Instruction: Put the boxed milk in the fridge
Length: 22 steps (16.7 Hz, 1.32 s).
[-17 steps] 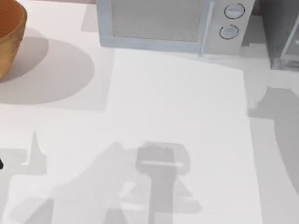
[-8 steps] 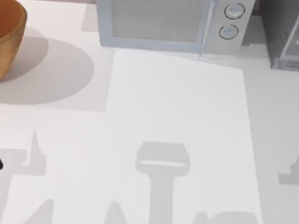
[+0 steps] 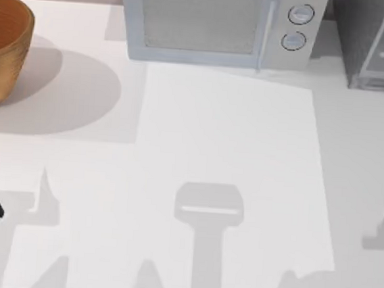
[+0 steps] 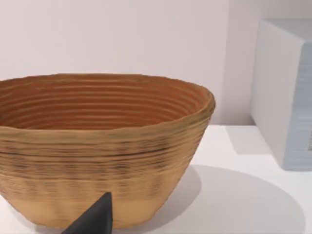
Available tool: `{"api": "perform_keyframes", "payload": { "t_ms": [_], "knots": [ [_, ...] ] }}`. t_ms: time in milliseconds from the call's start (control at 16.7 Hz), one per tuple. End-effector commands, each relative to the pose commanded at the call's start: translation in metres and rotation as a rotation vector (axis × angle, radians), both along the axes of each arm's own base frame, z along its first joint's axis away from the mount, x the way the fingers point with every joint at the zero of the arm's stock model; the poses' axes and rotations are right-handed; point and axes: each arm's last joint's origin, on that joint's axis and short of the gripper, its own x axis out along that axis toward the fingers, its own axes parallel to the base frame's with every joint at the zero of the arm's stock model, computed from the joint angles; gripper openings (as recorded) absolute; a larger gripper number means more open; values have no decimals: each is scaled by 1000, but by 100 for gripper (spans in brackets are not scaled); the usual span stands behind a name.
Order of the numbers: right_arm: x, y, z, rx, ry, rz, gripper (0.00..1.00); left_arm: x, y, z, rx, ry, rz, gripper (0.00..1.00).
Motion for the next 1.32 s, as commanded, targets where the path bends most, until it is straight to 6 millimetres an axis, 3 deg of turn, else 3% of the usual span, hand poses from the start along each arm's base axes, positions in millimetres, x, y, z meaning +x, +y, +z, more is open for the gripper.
{"api": "perform_keyframes", "payload": {
  "t_ms": [240, 540, 720, 840, 1020, 1200, 1320],
  "knots": [
    [1, 0, 9, 3, -23, 4, 0, 0, 0, 0, 0, 0, 0, 100],
    [15, -4, 68, -6, -166, 10, 0, 0, 0, 0, 0, 0, 0, 100],
    [47, -11, 101, -18, -201, 10, 0, 0, 0, 0, 0, 0, 0, 100],
    [84, -19, 112, -22, -187, 9, 0, 0, 0, 0, 0, 0, 0, 100],
    [153, -38, 101, -19, -129, 7, 0, 0, 0, 0, 0, 0, 0, 100],
    [217, -60, 62, -9, -65, 6, 0, 0, 0, 0, 0, 0, 0, 100],
    [249, -74, 29, -3, -36, 6, 0, 0, 0, 0, 0, 0, 0, 100]
  ]
}}
